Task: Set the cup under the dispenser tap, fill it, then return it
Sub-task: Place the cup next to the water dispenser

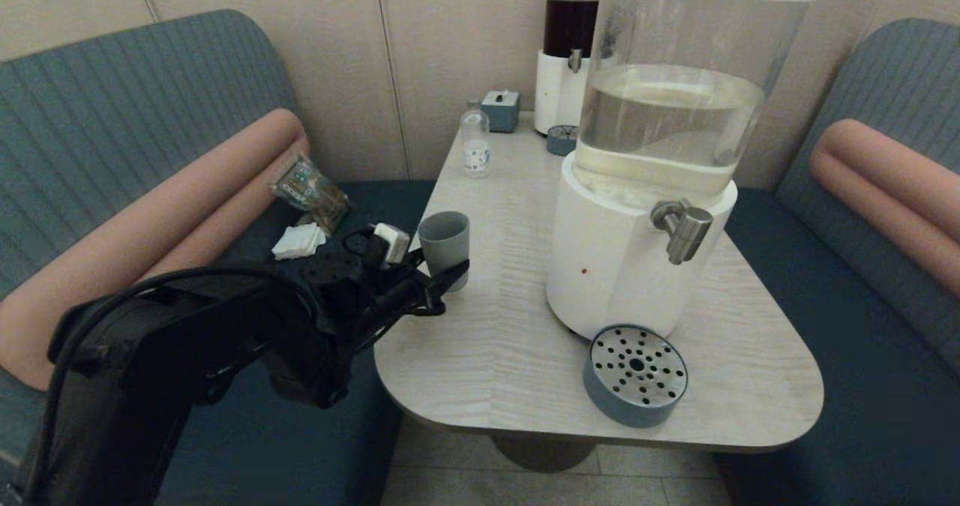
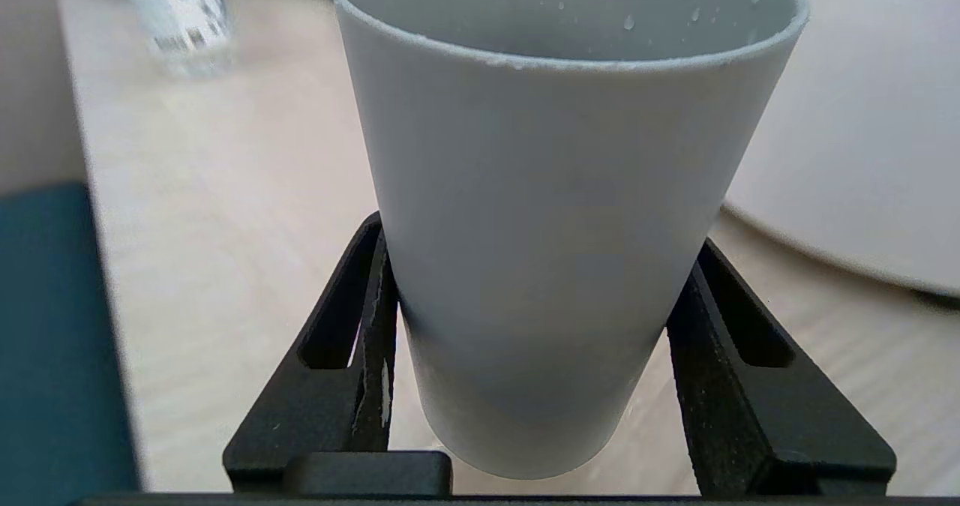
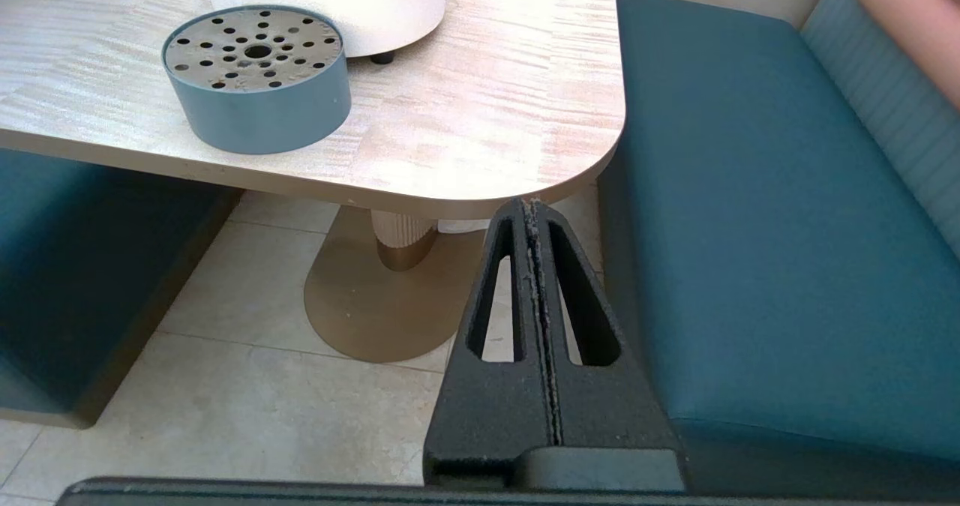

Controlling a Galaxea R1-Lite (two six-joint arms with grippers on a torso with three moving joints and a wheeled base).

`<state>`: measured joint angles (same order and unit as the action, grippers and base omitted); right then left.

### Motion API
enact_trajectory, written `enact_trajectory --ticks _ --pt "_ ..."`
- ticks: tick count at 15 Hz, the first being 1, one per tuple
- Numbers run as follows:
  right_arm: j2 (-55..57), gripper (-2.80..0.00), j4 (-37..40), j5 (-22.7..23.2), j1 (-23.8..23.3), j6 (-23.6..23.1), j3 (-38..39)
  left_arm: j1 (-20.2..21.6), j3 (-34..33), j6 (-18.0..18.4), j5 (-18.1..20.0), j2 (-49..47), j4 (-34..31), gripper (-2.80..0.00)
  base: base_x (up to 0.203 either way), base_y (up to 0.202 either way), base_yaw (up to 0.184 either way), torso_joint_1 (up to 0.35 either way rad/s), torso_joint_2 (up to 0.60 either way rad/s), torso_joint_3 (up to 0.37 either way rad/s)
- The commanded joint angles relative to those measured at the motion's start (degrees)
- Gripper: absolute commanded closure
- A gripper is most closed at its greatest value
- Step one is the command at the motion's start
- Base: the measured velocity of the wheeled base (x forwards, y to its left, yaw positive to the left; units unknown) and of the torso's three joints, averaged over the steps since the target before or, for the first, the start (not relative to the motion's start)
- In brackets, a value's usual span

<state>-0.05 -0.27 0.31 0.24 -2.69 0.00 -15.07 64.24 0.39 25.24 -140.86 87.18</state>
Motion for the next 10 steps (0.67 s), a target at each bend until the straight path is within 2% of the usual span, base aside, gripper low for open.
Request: enact_trajectory --ticks 1,7,8,10 --pt "0.0 0.00 0.0 0.0 0.0 0.0 0.2 0.0 1.9 0.0 0.2 -4.6 0.5 0.00 0.000 0.000 0.000 0.000 0.00 0.000" --pt "0.0 0.00 0.0 0.0 0.0 0.0 0.2 0.0 2.8 0.0 0.2 -5.5 0.5 0.00 0.000 0.000 0.000 0.000 0.00 0.000" --pt "0.0 0.00 -0.1 0.0 0.0 0.0 0.2 0.0 2.9 0.1 0.2 -5.7 0.5 -2.80 0.000 0.000 0.000 0.000 0.00 0.000" --pt "0.0 0.00 -0.1 0.0 0.0 0.0 0.2 0.0 2.8 0.1 0.2 -5.4 0.5 -2.80 0.000 0.000 0.000 0.000 0.00 0.000"
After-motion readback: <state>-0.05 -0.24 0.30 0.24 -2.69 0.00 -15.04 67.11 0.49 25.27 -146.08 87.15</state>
